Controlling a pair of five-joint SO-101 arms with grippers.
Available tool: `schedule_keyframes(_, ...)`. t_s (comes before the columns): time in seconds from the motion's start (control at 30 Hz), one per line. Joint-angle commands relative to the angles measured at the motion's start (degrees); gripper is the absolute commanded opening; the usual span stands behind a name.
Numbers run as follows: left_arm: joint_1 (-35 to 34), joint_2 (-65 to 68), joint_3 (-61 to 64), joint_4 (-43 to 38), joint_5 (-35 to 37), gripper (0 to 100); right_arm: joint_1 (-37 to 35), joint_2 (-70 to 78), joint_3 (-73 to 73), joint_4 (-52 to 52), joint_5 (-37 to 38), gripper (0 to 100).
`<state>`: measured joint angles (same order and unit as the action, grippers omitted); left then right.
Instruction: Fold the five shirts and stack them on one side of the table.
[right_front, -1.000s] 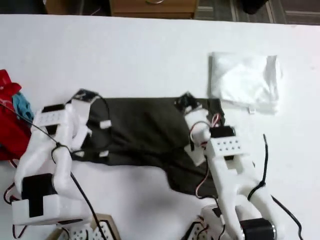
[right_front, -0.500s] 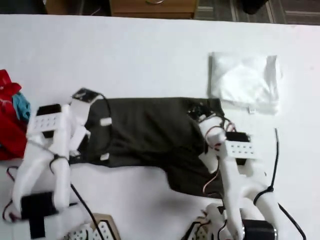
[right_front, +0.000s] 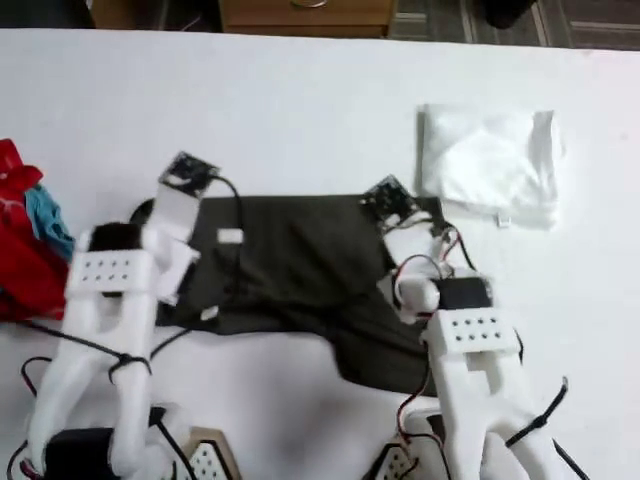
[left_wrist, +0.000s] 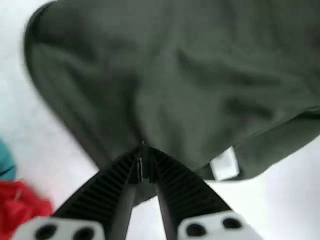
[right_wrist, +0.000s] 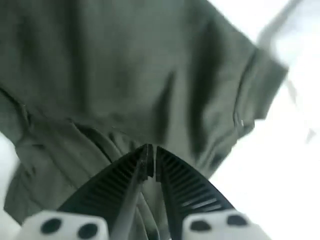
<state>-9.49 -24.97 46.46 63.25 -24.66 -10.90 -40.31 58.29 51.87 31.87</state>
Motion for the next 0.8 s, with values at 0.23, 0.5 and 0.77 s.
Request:
schedule_keyframes(0.23,-1.9,16.8,-0.5,-11.0,0.7,3,-2.8,22.1,-4.2,-5.7,-0.6,1.9)
schedule_keyframes(0.5,-1.8,20.7,-0.8,-12.2,0.7,3,-12.5,19.8,-6.6,9.5,4.1,1.9)
schedule_keyframes(0.77,-1.9,21.1,-0.6,-12.2,0.7,3,-15.2,8.8,-7.0,24.9,13.9,1.9)
